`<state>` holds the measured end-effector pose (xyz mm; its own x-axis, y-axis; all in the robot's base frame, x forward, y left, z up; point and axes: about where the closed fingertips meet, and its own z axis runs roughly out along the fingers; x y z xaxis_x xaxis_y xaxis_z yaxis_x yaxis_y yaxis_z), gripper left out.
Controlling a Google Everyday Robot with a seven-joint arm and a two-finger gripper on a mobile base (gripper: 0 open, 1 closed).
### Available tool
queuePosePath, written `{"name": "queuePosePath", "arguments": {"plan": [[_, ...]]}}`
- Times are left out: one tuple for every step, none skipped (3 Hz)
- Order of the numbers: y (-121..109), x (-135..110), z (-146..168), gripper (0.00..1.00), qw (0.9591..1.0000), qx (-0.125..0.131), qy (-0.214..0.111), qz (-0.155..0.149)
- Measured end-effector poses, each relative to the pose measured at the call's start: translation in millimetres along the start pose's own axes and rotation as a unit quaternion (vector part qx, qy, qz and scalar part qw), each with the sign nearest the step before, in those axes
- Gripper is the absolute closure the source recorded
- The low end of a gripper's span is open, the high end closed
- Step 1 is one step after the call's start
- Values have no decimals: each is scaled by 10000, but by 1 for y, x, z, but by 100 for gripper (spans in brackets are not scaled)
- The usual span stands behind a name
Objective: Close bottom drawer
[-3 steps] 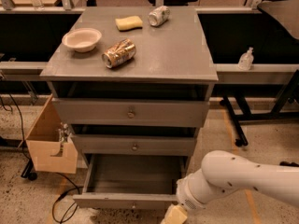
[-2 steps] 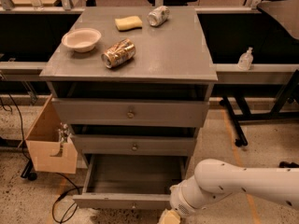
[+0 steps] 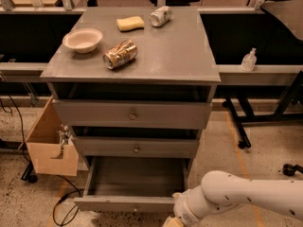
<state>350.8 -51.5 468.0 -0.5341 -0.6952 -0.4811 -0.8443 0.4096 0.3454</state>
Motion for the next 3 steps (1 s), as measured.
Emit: {"name": "queuePosePath", "arguments": {"plan": [[-9, 19, 40, 0, 9997, -115, -183, 70], [-17, 33, 78, 0, 9994, -250, -207, 127], [-28, 44, 117, 18, 9986, -442, -197, 192]]}}
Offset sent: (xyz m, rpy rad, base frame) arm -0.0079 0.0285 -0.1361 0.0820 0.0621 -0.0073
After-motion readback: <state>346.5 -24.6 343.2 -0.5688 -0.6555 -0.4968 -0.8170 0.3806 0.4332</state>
